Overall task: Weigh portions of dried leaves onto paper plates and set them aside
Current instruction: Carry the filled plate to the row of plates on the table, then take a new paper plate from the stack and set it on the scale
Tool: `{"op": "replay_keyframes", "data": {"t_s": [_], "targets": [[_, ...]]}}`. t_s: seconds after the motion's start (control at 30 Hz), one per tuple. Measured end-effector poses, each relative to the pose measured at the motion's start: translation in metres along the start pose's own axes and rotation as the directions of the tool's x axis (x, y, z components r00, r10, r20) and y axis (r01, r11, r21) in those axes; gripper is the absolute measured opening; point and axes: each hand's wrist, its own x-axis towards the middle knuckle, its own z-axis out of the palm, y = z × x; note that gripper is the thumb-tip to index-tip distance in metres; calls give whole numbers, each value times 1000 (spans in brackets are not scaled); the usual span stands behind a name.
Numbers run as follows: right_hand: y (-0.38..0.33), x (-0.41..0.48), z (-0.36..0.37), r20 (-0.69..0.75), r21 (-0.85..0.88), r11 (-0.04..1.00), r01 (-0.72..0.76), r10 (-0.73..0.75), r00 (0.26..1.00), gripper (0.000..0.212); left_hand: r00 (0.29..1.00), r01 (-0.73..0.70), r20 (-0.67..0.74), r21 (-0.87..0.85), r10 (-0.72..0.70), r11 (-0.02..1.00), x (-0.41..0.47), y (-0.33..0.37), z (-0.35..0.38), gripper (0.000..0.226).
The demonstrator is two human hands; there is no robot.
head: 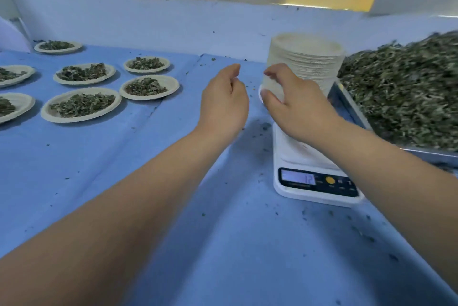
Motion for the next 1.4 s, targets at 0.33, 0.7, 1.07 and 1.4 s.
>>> {"op": "replay_keyframes", "data": {"t_s": [0.33,0.7,1.07,1.4], "targets": [[139,-80,-88,-94,-205,868,-452,443,892,30,807,-589,398,591,436,550,52,70,98,47],[159,-82,-78,-19,-459,777,-430,476,879,49,792,-605,516,731,325,314,77,82,112,23],[159,-85,-73,-84,-443,804,-396,403,911,44,688,-695,564,693,456,192,79,87,101,62],[160,-85,-72,-88,-454,803,-386,391,916,43,833,-503,146,605,534,618,62,73,97,28]]}}
